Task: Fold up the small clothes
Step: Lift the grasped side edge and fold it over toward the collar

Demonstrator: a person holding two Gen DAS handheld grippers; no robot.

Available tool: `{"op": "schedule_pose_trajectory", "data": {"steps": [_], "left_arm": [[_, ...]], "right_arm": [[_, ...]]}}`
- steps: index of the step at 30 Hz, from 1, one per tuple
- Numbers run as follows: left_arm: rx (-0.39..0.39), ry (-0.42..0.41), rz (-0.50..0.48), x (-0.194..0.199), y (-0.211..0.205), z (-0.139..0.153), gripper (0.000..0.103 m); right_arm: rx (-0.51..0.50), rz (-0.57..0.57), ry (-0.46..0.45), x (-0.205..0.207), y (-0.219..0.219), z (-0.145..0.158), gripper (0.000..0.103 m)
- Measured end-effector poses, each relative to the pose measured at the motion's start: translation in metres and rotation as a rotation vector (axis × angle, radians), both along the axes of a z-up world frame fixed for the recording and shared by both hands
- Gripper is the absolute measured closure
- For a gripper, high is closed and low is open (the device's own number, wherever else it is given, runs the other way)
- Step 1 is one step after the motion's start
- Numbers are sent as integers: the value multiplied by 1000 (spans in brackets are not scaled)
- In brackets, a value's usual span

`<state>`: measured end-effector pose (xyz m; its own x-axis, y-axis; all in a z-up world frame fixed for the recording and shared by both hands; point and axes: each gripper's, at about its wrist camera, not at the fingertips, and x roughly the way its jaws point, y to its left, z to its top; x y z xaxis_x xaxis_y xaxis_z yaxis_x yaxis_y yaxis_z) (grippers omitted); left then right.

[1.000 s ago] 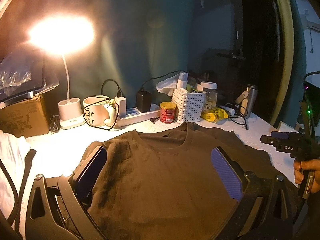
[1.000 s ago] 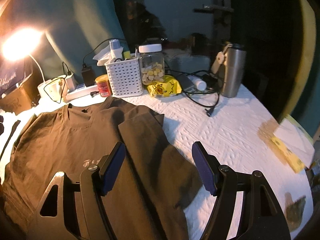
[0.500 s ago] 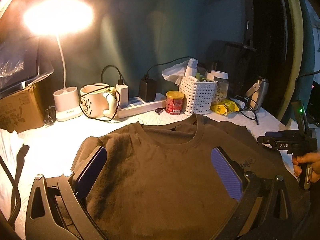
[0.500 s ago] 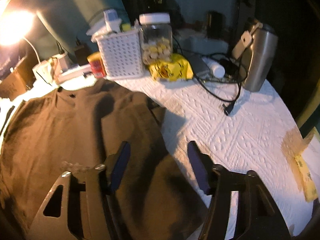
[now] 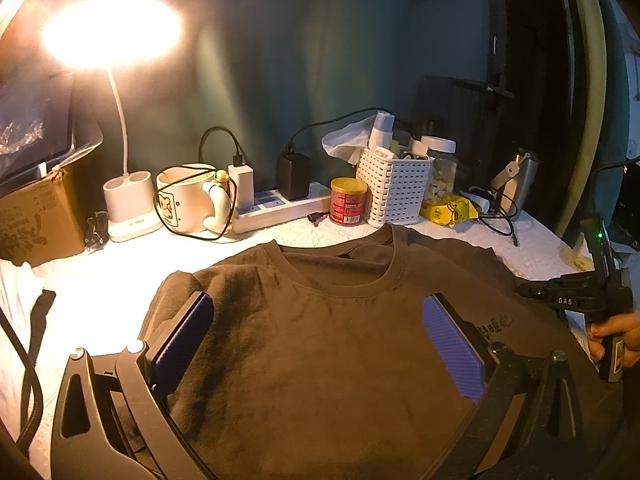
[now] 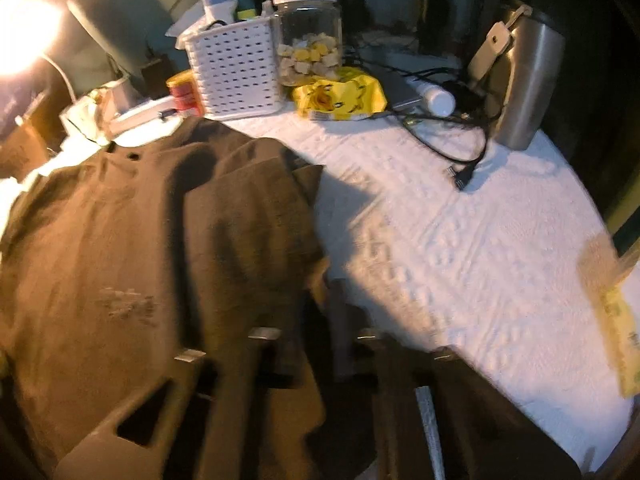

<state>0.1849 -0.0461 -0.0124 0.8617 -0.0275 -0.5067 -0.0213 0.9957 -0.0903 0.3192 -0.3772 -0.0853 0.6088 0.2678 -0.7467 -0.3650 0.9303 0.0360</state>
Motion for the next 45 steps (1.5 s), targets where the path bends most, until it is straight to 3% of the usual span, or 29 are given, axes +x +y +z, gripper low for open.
{"op": "schedule_pose_trajectory", "data": {"steps": [22,36,45], "left_arm": [[5,-64,-33,-33,-13,16,0],[-43,-100,-16,-59,9,18,0],[-82,-96,3,-68,34,10,0]], "right_arm": [[132,-303,-146,-48,-83,38,98],[111,-168,-285,-75,-21,75,98],[91,-57,-243,-76,44,62,98]]}}
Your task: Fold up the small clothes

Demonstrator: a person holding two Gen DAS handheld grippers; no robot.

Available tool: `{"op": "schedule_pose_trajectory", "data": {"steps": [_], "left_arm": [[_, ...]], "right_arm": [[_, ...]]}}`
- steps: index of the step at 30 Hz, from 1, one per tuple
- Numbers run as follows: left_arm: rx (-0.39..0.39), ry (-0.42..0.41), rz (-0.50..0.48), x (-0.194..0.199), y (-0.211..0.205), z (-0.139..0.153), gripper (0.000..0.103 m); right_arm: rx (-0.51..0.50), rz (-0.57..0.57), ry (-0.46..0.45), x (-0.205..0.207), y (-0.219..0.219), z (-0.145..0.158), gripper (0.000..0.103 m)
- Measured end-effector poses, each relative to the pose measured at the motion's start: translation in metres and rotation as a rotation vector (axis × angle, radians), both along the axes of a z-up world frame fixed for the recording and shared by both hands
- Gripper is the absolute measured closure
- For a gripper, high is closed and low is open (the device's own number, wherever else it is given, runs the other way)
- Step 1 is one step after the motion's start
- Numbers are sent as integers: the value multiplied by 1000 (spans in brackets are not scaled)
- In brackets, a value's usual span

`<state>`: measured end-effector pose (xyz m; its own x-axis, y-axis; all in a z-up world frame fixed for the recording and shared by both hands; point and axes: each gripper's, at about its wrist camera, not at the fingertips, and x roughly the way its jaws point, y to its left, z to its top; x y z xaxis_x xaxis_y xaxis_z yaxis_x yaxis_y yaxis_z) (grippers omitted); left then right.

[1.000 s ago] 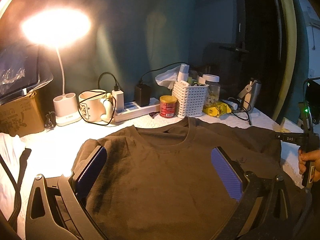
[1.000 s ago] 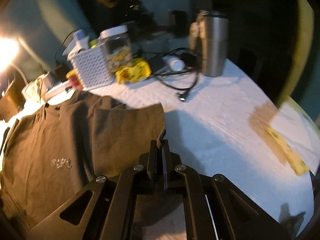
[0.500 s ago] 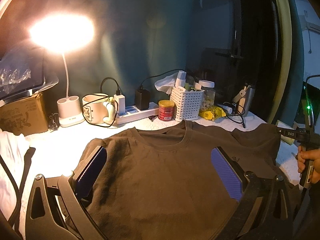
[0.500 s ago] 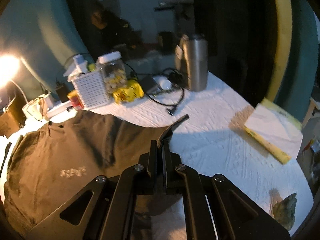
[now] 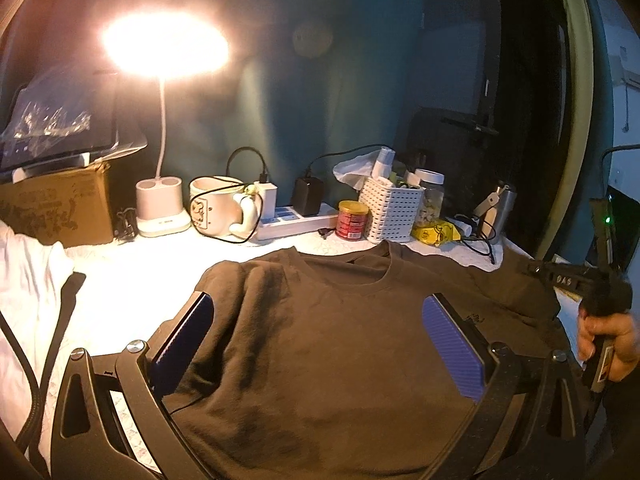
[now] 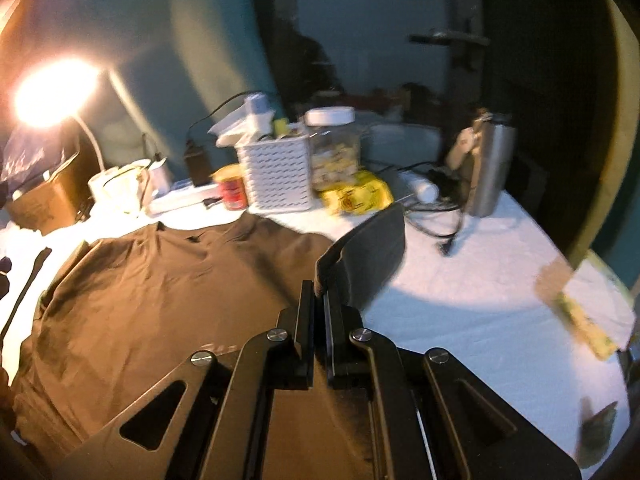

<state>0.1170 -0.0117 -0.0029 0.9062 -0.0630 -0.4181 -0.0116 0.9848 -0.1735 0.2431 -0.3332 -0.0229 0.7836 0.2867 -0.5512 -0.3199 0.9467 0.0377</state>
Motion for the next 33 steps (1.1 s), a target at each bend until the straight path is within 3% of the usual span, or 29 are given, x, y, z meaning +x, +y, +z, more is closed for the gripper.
{"op": "schedule_pose_trajectory", "data": {"steps": [15,22,26,30,33], "left_arm": [[-36,22,9,-1,17,-9,0],[-31,28,-5,0,13,-9,0],[-26,28,-11,1,9,-8,0],[-29,28,-16,3,8,-8,0],[-27,31,-15,5,9,-8,0]], "right_arm": [[-91,177,159,-11,63,-65,98],[-93,216,211,-17,63,-74,98],[-158,225,219,-17,68,-72,97],[-187,235,192,-17,76,-60,72],[-187,231,184,-9,81,-52,70]]}}
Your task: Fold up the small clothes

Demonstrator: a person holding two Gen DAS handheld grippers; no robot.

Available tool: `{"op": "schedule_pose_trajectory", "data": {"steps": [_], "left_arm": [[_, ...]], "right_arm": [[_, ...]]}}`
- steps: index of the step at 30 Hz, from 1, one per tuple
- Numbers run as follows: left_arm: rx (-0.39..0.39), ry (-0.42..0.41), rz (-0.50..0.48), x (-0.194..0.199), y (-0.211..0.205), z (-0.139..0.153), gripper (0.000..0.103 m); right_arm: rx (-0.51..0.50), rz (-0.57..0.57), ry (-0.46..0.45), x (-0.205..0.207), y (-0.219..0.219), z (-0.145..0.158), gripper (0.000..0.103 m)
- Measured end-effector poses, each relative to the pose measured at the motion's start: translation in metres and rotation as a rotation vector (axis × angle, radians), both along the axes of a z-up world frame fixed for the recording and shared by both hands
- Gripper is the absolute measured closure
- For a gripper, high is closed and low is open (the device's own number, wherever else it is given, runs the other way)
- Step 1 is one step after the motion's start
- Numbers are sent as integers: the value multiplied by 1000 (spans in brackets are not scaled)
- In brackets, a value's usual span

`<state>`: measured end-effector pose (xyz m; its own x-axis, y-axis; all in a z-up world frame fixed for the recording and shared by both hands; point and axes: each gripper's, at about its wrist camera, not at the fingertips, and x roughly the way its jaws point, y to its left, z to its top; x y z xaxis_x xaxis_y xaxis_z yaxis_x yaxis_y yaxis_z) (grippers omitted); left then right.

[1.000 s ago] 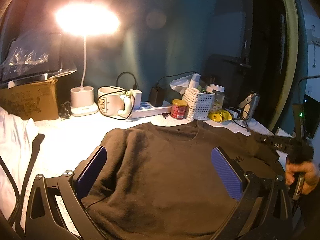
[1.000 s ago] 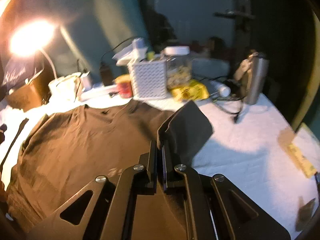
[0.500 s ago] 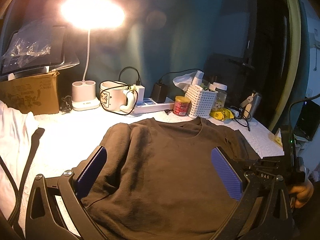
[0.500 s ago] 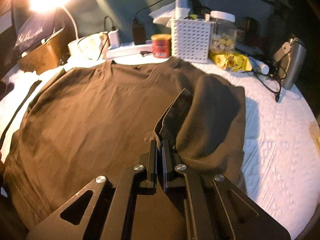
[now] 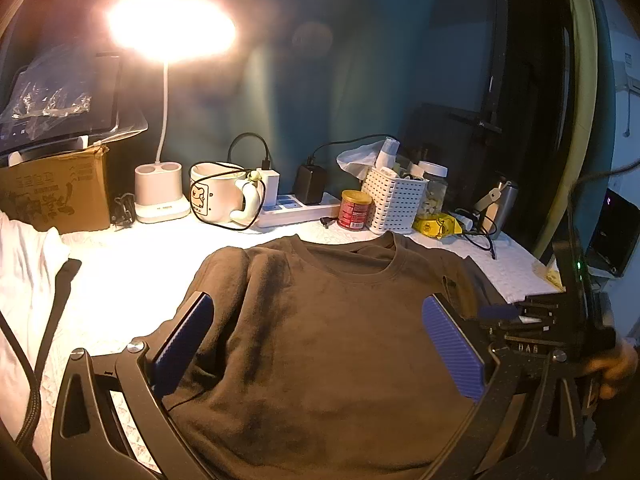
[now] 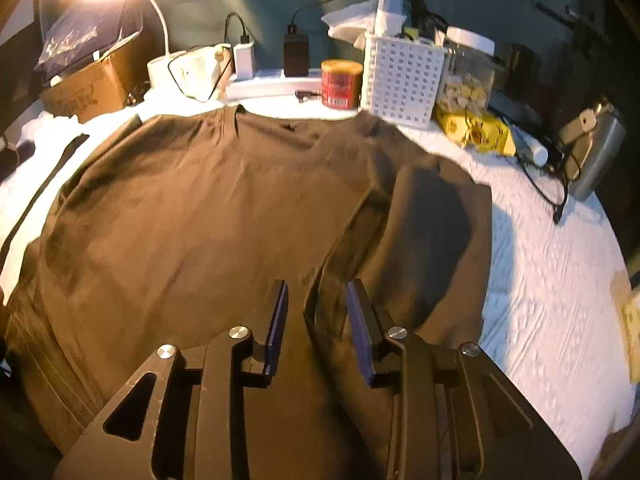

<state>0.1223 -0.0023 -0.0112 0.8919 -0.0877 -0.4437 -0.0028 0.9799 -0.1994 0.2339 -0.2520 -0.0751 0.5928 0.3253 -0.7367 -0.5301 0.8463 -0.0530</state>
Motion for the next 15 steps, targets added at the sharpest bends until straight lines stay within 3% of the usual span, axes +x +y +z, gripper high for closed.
{"op": "schedule_pose_trajectory", "data": {"steps": [6,8,15], "left_arm": [[-11,13,16,7,10,-4,0],[-18,25,21,11,15,-7,0],[-22,57,17,25,22,-16,0]], "right_arm": [[3,-75,41,36,13,3,70],[8,-105,58,46,15,1,65],[-39,-194,83,74,16,-15,63]]}}
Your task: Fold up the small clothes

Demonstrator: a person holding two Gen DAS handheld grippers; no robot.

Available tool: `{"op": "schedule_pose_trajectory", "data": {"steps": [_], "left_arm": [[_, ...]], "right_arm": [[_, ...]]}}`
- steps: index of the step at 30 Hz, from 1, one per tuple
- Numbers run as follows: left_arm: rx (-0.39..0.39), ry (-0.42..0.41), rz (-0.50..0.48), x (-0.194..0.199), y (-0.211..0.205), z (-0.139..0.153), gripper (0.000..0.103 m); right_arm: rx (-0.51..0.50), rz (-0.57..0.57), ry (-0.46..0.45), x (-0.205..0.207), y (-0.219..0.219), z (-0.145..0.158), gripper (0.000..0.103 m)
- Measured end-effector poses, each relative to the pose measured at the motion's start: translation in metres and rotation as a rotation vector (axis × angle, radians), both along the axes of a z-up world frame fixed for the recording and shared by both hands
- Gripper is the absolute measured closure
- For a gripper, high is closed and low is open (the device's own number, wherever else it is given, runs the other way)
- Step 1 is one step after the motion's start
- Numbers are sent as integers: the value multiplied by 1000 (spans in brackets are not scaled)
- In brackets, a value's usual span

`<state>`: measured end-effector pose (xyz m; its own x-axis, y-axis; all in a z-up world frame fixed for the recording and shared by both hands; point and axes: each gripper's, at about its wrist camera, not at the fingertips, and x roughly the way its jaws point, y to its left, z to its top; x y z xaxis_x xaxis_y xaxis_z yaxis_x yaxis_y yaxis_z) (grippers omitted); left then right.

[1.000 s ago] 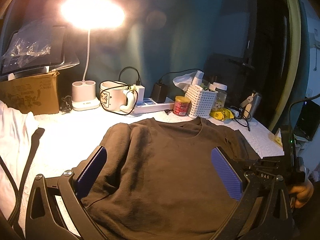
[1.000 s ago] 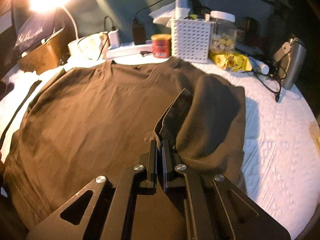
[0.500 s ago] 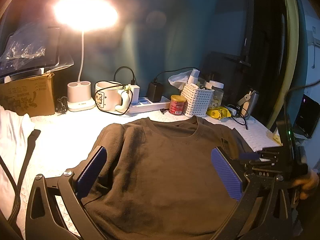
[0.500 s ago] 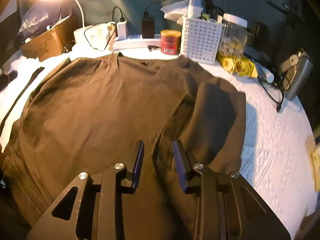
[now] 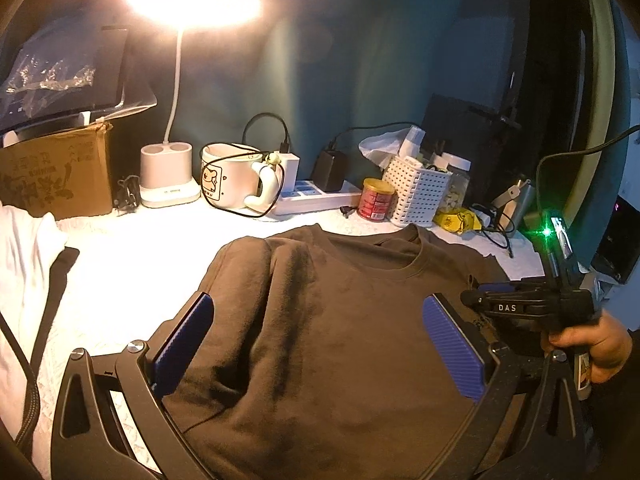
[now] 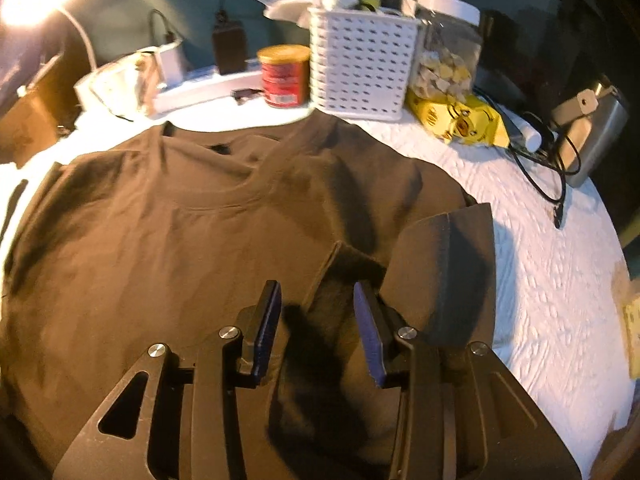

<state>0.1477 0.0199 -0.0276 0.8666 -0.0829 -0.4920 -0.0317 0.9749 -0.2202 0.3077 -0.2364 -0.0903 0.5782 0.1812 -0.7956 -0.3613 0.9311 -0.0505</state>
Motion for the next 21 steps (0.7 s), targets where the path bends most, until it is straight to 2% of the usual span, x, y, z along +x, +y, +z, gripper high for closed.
{"op": "schedule_pose_trajectory", "data": {"steps": [2,3,4,7,13,17,18,21], "left_arm": [[2,11,-2,5,1,-3,0],[2,16,-3,7,1,-4,0],[0,23,-5,10,1,-5,0],[-1,34,-9,14,1,-8,0],[6,29,-8,16,1,-6,0],[10,26,-9,13,0,-4,0],[11,24,-9,11,-1,-3,0],[12,15,-10,8,-2,0,0]], "right_arm": [[-6,3,-21,2,-2,-1,68],[-16,4,-33,3,-2,0,83],[-13,5,-40,4,-3,1,91],[25,22,-72,5,-6,9,95],[121,91,-149,-2,0,32,95],[177,134,-53,2,3,27,94],[174,142,-51,-2,4,27,91],[162,171,-61,-16,5,32,66]]}}
